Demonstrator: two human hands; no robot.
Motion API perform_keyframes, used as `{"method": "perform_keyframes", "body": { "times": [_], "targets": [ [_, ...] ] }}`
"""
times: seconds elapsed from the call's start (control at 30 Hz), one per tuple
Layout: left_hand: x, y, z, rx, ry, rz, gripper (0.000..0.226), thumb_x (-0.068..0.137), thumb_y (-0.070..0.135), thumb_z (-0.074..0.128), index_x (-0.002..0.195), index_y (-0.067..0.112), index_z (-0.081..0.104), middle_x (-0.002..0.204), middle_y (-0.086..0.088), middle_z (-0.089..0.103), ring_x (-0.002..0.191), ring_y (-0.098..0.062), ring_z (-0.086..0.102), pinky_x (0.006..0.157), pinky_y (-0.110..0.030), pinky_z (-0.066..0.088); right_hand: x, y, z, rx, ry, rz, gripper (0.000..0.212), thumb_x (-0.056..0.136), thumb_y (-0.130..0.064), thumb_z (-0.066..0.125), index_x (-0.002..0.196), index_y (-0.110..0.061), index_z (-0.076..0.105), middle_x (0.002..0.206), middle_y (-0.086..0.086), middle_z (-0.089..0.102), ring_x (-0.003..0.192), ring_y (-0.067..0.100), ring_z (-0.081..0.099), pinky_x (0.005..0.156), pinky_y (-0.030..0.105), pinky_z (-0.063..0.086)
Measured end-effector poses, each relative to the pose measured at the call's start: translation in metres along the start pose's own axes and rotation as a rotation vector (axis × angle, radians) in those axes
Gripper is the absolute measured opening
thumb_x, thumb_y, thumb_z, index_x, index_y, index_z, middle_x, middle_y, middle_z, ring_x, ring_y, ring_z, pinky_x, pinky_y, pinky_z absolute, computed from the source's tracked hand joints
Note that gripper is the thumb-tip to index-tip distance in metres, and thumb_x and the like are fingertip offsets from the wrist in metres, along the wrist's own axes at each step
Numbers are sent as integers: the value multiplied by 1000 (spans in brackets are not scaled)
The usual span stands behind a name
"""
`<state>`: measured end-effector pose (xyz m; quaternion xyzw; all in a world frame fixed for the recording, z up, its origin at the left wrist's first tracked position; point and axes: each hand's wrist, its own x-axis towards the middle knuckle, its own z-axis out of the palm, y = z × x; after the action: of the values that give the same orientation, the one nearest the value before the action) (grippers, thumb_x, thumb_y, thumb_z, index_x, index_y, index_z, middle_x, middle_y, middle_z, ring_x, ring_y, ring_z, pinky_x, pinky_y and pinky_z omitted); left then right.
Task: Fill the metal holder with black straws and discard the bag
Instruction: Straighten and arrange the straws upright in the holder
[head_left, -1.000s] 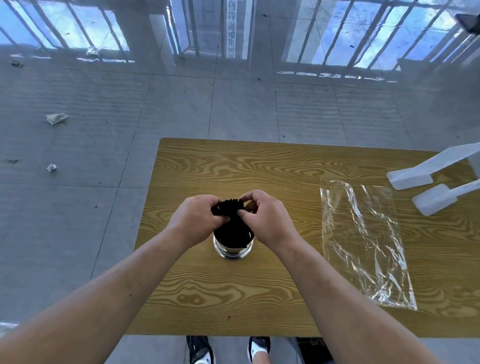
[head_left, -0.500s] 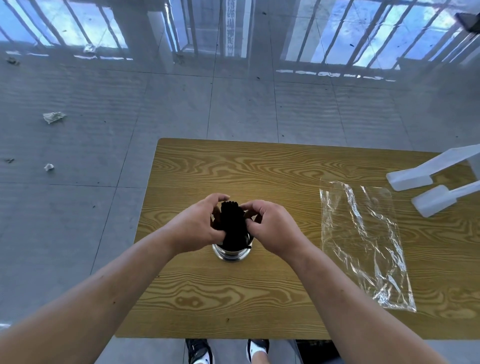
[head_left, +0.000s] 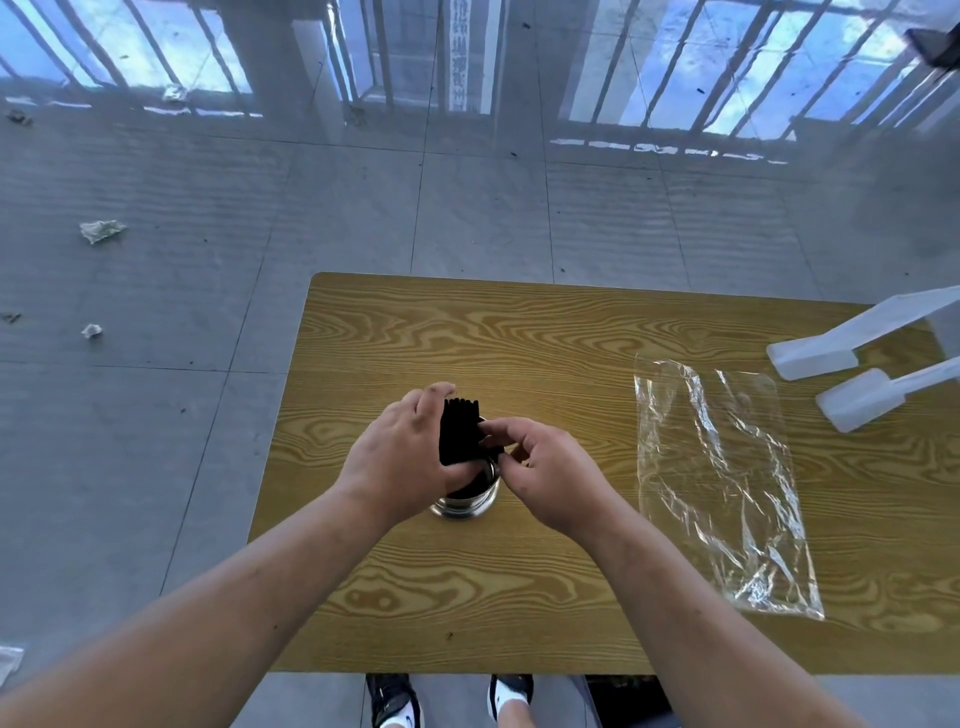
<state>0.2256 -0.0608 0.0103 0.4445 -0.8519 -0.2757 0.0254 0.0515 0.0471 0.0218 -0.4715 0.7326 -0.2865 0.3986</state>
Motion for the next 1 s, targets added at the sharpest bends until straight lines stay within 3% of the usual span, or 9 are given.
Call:
{"method": "perform_keyframes", "body": {
  "times": [0.07, 0.13, 0.23, 0.3, 0.4, 0.57, 0.77, 0.93, 1.0],
  "targets": [
    [5, -3, -3, -51, 41, -19, 62, 85, 53, 73, 138, 31, 50, 127, 7, 64, 116, -19, 62, 89, -29, 45, -1, -1, 1, -4, 8, -7, 41, 98, -11, 64, 130, -35, 73, 111, -26, 75, 84, 16, 71, 81, 29, 60],
    [9, -5, -7, -123, 35, -45, 43, 85, 42, 74, 125, 33, 58, 111, 10, 67, 101, -17, 66, 76, -26, 44, -1, -3, 4, -55, 2, -17, 40, 96, -15, 66, 132, -33, 72, 116, -22, 73, 93, 6, 68, 88, 23, 56],
    [11, -6, -12, -182, 16, -67, 38, 84, 39, 77, 118, 36, 62, 93, 15, 67, 87, -11, 66, 68, -24, 46, 2, -10, 8, -187, 4, -27, 38, 95, -24, 69, 133, -27, 72, 125, -10, 72, 114, 7, 64, 99, 25, 51],
    [11, -6, -14, -203, 21, -83, 37, 84, 40, 80, 118, 37, 63, 88, 13, 70, 82, -7, 67, 67, -24, 51, 6, -17, 12, -260, 37, -28, 30, 94, -27, 68, 123, -27, 76, 116, -7, 77, 111, 14, 67, 95, 34, 54],
    [11, -8, -17, -245, 29, -100, 44, 83, 41, 84, 122, 39, 63, 86, 14, 72, 78, -1, 68, 65, -21, 52, 10, -23, 21, -375, 102, -16, 20, 93, -29, 65, 107, -27, 79, 98, -6, 79, 100, 23, 69, 85, 37, 53],
    [5, -12, -21, -353, 81, -81, 52, 83, 32, 87, 127, 42, 61, 87, 14, 72, 79, 3, 69, 73, -23, 57, 12, -25, 27, -392, 220, -27, 23, 96, -36, 64, 112, -32, 79, 101, -8, 81, 102, 27, 65, 97, 42, 47],
    [7, -9, -21, -438, 75, -81, 74, 82, 30, 88, 143, 42, 50, 117, 17, 62, 85, -2, 70, 79, -28, 62, 10, -25, 25, -291, 207, -31, 27, 96, -33, 68, 121, -26, 77, 109, -7, 80, 109, 21, 65, 94, 34, 51],
    [3, -9, -25, -294, 32, -54, 63, 79, 46, 86, 135, 42, 56, 117, 19, 59, 80, -5, 64, 75, -25, 56, 6, -20, 21, -248, 225, -57, 24, 95, -30, 70, 117, -25, 77, 112, -9, 77, 112, 16, 64, 94, 26, 47],
    [3, -6, -27, -230, 65, -32, 56, 81, 52, 81, 131, 41, 58, 116, 21, 58, 89, -3, 58, 82, -25, 51, 4, -18, 19, -232, 241, -67, 21, 94, -32, 71, 114, -26, 75, 109, -11, 73, 110, 13, 62, 93, 24, 46]
  ]
}}
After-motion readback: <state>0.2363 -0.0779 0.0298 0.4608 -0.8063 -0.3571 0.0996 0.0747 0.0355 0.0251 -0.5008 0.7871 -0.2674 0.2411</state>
